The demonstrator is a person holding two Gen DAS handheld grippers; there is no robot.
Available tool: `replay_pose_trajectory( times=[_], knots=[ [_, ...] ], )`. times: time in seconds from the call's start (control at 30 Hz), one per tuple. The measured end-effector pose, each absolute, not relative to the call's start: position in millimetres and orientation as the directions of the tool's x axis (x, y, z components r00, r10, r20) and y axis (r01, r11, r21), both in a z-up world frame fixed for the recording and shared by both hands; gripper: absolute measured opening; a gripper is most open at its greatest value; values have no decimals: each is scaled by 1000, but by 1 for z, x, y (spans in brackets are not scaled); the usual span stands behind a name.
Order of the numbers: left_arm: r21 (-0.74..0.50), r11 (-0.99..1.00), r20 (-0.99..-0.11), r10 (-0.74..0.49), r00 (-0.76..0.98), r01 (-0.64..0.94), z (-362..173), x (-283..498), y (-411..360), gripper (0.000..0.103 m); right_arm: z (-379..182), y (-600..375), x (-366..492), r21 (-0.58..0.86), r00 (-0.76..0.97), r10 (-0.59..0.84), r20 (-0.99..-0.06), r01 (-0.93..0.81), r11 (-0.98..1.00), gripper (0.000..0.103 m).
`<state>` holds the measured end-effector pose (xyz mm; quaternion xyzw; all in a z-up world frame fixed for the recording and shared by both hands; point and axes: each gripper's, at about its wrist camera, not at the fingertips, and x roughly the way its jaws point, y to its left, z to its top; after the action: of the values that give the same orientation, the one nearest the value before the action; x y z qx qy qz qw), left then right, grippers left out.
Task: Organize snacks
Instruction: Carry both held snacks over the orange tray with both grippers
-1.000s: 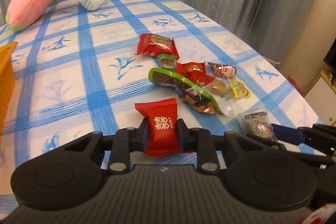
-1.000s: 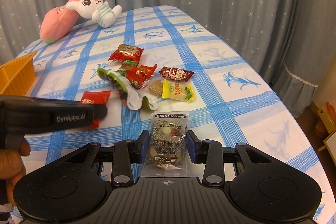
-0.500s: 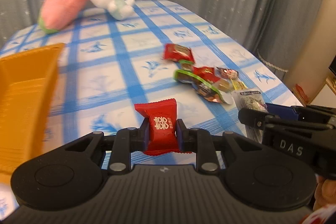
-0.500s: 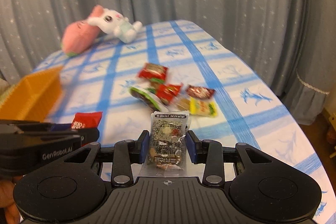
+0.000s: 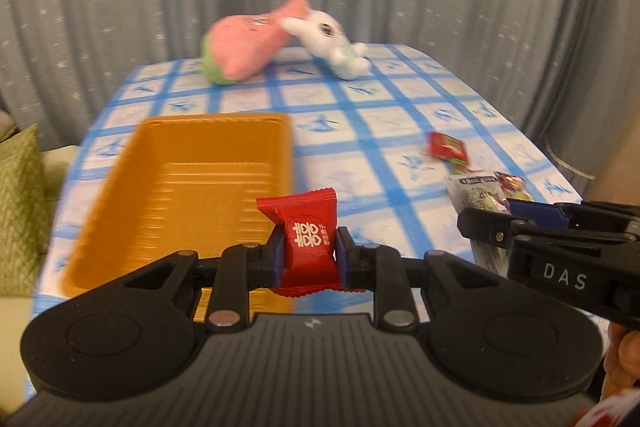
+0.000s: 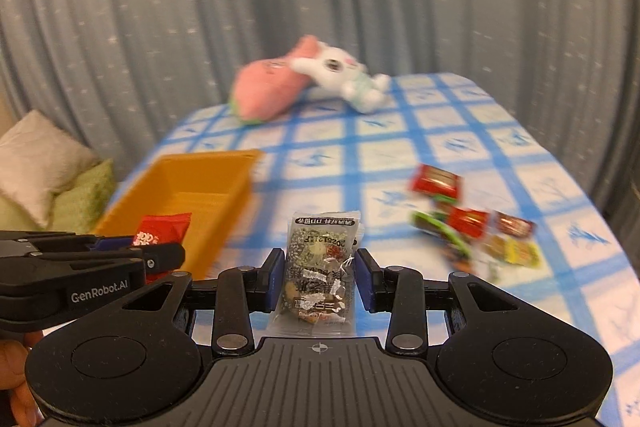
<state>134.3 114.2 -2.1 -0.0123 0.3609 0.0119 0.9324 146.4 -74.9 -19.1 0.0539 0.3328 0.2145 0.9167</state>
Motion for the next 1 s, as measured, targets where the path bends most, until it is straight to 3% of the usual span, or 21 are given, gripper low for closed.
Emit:
replay_pose_trajectory(
  times=[0.33, 1.0],
  knots=[
    [6, 993, -667, 91, 740, -117, 12, 131, 181, 23, -6, 6, 161, 239, 625, 511, -590, -470, 850, 38],
    [-1, 990, -705, 101, 702, -143, -31, 169, 240, 23, -37, 77, 206, 220, 569, 518, -638, -510, 831, 38]
  ],
)
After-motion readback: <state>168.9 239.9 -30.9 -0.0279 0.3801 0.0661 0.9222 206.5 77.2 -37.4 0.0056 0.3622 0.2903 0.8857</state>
